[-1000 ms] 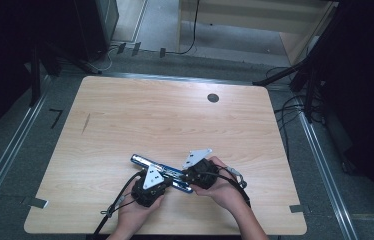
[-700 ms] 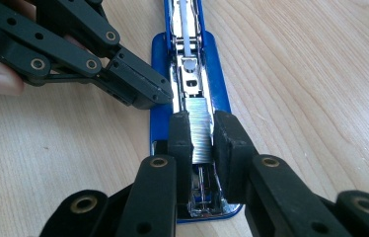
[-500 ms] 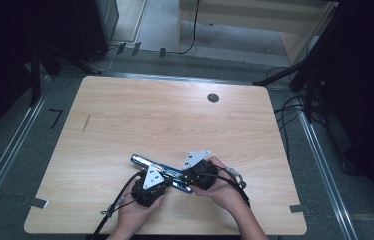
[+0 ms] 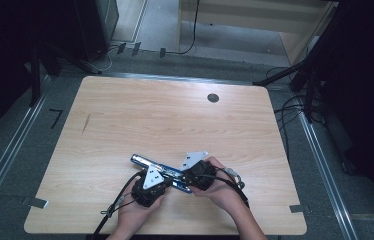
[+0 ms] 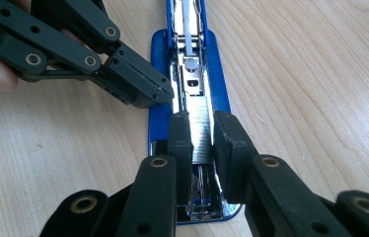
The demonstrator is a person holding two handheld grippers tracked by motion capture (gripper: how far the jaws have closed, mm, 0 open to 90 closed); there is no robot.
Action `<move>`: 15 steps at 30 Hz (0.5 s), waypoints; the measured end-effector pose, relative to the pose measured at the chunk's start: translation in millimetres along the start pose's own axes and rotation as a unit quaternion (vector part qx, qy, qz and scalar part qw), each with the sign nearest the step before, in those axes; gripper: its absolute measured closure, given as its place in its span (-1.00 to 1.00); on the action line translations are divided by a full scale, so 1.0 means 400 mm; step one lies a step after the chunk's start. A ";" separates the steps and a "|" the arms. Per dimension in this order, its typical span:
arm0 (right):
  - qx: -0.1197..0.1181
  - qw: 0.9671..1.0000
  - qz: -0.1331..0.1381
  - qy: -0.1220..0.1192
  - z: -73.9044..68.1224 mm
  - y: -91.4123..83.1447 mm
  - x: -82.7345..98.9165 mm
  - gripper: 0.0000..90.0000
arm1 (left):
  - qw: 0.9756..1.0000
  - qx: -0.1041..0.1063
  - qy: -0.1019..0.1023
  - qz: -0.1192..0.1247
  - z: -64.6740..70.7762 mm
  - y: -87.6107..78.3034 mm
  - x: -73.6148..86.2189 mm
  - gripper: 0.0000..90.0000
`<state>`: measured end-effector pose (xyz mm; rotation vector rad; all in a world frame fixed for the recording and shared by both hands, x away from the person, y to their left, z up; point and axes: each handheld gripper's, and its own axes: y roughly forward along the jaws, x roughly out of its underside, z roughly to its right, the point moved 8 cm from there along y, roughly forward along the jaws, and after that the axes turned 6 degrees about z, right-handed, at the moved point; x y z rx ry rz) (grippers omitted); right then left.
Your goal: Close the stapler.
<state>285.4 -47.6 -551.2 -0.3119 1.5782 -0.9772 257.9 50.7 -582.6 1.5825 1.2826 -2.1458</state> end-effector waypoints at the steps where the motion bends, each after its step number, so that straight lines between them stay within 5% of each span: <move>1: 0.000 1.000 -0.001 -0.001 0.000 0.000 0.000 0.76 | 1.000 0.000 -0.001 0.000 0.000 0.000 0.000 1.00; 11: -0.012 1.000 0.012 0.022 0.007 -0.007 -0.003 0.60 | 1.000 0.000 0.000 -0.001 0.000 0.000 0.000 1.00; 15: -0.027 0.997 0.042 0.052 0.011 -0.019 -0.018 0.62 | 1.000 0.000 -0.001 -0.001 0.000 0.000 0.000 1.00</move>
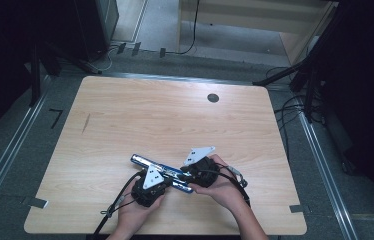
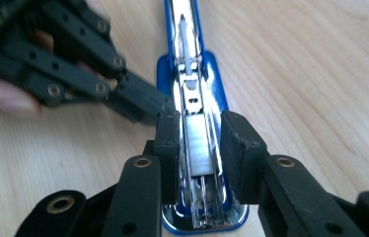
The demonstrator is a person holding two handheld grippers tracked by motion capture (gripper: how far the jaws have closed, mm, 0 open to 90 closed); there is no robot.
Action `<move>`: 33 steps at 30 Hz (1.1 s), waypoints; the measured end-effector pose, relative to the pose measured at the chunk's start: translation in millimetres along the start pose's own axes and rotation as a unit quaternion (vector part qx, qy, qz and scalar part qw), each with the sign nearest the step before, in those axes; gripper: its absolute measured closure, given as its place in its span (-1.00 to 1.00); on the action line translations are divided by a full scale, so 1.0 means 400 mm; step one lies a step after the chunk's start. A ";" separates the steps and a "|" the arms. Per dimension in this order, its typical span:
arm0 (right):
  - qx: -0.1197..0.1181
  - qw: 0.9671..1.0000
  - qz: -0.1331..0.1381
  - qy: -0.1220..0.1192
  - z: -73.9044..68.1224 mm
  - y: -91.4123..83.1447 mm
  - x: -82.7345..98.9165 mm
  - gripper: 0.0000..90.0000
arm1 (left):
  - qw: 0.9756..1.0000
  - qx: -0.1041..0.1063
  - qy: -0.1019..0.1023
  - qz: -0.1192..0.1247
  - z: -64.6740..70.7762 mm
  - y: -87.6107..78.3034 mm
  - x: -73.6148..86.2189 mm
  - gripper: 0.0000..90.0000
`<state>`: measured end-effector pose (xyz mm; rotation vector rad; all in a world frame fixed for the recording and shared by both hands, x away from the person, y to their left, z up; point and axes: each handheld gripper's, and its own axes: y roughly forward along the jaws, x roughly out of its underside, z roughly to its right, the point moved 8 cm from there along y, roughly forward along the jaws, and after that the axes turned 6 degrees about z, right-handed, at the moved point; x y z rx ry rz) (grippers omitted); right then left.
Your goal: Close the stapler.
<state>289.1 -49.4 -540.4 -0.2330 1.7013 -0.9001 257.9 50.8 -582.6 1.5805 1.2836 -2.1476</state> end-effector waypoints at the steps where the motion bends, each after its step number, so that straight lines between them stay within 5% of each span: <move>1: 0.009 1.000 0.013 0.002 0.008 -0.002 -0.008 0.72 | 1.000 0.001 0.000 0.000 0.000 0.000 0.000 1.00; 8: 0.009 0.999 0.036 0.010 0.004 0.033 -0.022 0.90 | 1.000 0.000 0.001 0.000 0.000 0.000 0.000 1.00; 13: 0.005 1.000 0.021 0.009 -0.005 0.068 -0.012 0.92 | 1.000 0.001 0.001 0.000 -0.001 0.000 0.000 1.00; 33: 0.010 1.000 0.028 0.011 0.002 0.035 0.023 0.98 | 1.000 0.000 -0.007 0.000 -0.006 -0.004 0.001 1.00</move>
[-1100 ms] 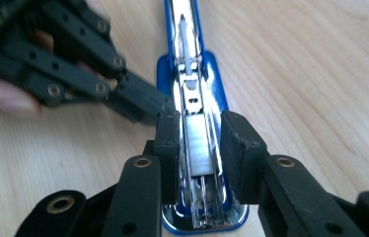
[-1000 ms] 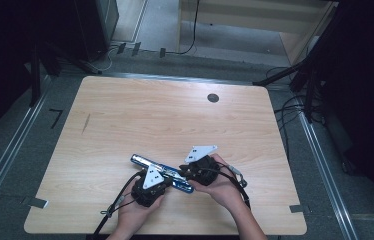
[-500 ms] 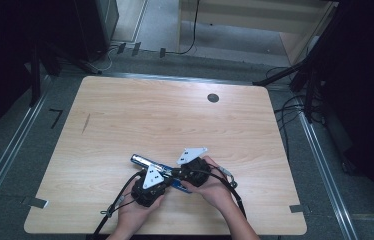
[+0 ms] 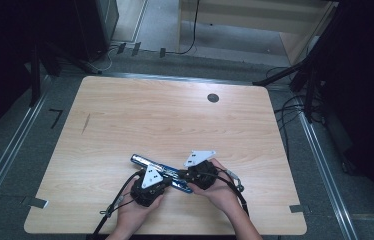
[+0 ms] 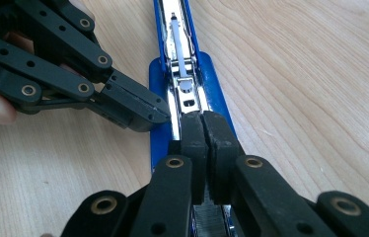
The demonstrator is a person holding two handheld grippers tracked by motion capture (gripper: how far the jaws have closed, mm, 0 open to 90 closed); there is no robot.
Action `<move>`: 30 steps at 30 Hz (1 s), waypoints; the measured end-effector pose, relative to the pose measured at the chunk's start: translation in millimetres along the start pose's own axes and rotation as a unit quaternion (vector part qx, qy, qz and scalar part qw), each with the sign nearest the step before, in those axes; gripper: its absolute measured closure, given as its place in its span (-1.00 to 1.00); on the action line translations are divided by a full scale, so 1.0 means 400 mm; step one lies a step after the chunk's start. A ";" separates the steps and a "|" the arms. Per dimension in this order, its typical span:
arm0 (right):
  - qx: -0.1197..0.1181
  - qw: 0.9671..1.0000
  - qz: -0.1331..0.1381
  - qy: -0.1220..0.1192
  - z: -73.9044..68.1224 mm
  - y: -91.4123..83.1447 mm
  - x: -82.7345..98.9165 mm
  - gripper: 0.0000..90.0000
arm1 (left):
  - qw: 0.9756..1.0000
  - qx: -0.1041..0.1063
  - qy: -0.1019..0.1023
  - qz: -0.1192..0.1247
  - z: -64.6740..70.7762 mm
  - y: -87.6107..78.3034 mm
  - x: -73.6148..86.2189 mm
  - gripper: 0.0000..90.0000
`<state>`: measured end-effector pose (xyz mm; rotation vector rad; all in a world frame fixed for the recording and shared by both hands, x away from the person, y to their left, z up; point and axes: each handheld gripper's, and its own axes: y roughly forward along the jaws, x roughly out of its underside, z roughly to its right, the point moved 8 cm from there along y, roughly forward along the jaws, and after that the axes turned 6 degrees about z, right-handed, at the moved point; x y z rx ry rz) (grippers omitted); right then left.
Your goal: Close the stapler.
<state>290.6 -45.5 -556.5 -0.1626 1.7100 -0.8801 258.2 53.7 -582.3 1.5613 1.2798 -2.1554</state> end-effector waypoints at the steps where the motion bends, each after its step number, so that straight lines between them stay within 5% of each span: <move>1: 0.000 1.000 0.000 0.000 0.000 0.000 0.000 0.98 | 1.000 0.000 0.000 0.000 0.000 0.000 0.000 1.00; 11: 0.002 1.000 0.019 0.008 0.001 -0.012 -0.022 1.00 | 0.999 0.009 -0.038 0.007 -0.026 -0.024 -0.007 1.00; 12: 0.001 1.000 0.023 0.008 0.002 -0.011 -0.029 1.00 | 1.000 -0.001 -0.028 0.002 -0.038 -0.032 -0.006 1.00; 16: 0.002 1.000 0.025 0.008 -0.002 -0.007 -0.039 1.00 | 0.999 -0.001 -0.046 -0.002 -0.069 -0.047 -0.003 1.00; 25: 0.001 0.999 0.032 0.013 -0.011 0.018 -0.078 1.00 | 0.996 -0.045 -0.079 -0.017 -0.166 -0.085 0.020 1.00; 30: -0.002 0.999 0.034 0.010 -0.016 0.034 -0.096 1.00 | 0.994 -0.049 -0.090 -0.030 -0.187 -0.086 0.037 1.00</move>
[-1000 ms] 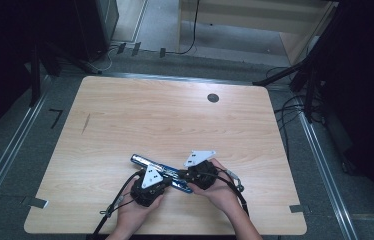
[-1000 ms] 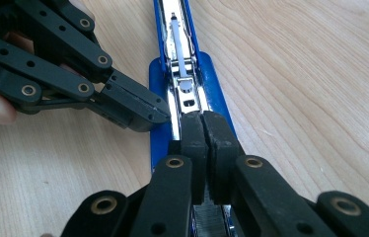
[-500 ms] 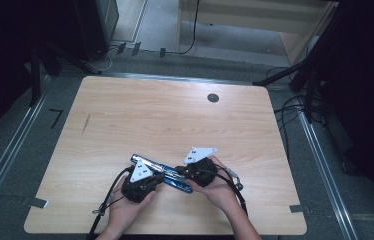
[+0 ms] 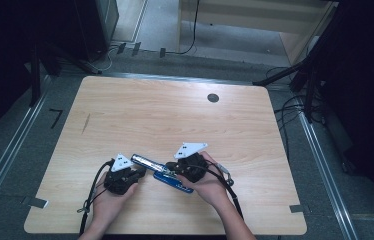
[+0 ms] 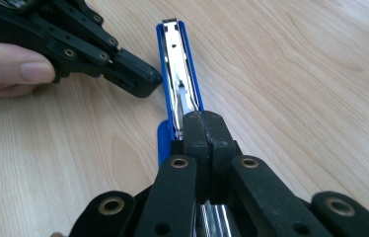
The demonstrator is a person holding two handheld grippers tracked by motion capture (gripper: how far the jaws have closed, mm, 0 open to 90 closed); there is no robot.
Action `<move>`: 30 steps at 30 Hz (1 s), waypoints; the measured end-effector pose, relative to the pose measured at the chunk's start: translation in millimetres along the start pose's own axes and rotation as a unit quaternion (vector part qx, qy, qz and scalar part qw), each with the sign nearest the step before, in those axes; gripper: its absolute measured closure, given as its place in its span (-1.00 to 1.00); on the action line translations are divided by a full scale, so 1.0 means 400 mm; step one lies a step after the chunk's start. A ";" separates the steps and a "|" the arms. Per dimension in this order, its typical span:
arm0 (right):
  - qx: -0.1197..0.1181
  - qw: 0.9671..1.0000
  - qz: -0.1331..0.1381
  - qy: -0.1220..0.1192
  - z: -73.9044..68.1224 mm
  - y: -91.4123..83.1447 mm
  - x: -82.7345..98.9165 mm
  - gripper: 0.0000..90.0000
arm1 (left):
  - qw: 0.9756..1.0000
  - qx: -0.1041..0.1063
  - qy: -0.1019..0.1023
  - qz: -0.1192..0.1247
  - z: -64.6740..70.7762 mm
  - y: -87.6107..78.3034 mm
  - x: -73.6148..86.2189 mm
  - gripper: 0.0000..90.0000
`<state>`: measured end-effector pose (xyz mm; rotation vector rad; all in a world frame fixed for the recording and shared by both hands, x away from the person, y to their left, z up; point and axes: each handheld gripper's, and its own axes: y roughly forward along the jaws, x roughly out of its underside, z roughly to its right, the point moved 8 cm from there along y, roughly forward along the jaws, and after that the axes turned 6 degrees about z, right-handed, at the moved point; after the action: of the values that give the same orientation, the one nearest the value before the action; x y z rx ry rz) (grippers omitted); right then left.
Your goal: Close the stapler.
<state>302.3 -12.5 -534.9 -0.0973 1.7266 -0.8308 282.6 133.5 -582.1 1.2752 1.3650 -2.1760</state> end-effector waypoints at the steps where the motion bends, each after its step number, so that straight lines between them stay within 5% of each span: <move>1: -0.002 1.000 -0.001 -0.001 -0.002 0.005 -0.003 1.00 | 1.000 -0.002 -0.003 -0.004 -0.002 0.004 0.004 1.00; 7: -0.007 1.000 -0.008 -0.004 -0.011 0.045 -0.019 1.00 | 1.000 -0.010 -0.019 -0.003 -0.018 0.006 0.002 1.00; 18: -0.005 1.000 -0.024 -0.019 -0.033 0.116 -0.042 1.00 | 1.000 -0.019 -0.018 0.003 -0.021 0.009 -0.013 1.00; 30: -0.002 1.000 -0.013 -0.021 -0.032 0.110 -0.056 1.00 | 1.000 -0.012 -0.008 0.026 0.002 0.009 -0.028 1.00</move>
<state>313.8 36.9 -540.7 -0.1398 1.6913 -0.8396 291.0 128.8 -575.1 1.2681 1.3322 -2.1245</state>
